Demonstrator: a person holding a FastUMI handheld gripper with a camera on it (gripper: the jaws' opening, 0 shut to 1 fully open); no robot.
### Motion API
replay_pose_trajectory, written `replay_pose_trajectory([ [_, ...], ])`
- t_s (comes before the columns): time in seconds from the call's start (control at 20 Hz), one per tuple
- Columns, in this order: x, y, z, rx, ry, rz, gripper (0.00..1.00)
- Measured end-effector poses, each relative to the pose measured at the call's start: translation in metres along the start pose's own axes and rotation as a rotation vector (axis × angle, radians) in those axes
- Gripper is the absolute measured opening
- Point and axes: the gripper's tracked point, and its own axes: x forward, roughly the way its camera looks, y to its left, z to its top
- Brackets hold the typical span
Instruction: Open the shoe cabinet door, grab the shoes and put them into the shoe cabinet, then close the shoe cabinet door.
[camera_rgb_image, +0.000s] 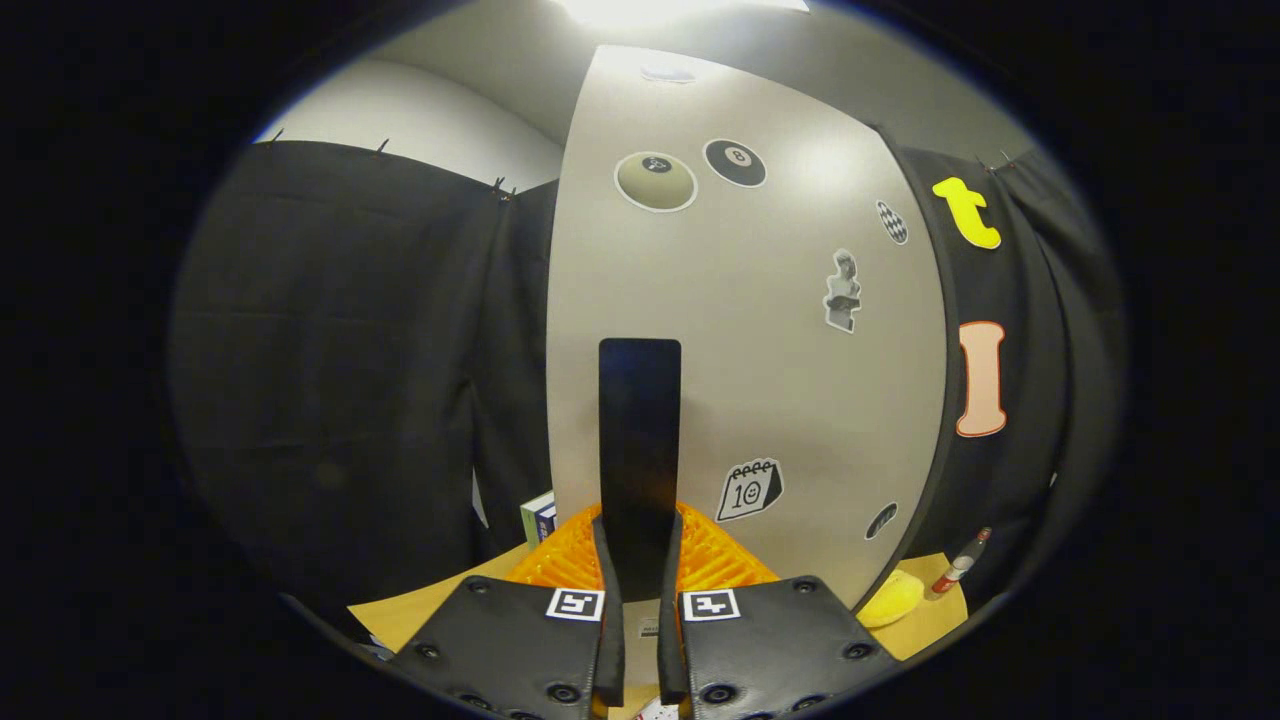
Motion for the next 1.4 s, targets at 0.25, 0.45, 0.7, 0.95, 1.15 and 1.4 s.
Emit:
replay_pose_trajectory([
  [0.25,-0.016,-0.01,-0.003,-0.003,0.018,-0.01,0.14],
  [0.45,-0.031,-0.02,-0.005,0.0,0.021,-0.017,0.14],
  [0.7,-0.043,-0.034,-0.005,-0.009,0.023,-0.06,0.14],
  [0.95,-0.058,-0.054,-0.007,-0.019,0.03,-0.142,0.14],
  [1.15,-0.07,-0.075,-0.007,-0.036,0.029,-0.233,0.14],
  [1.4,-0.091,-0.111,-0.005,-0.107,0.042,-0.383,0.13],
])
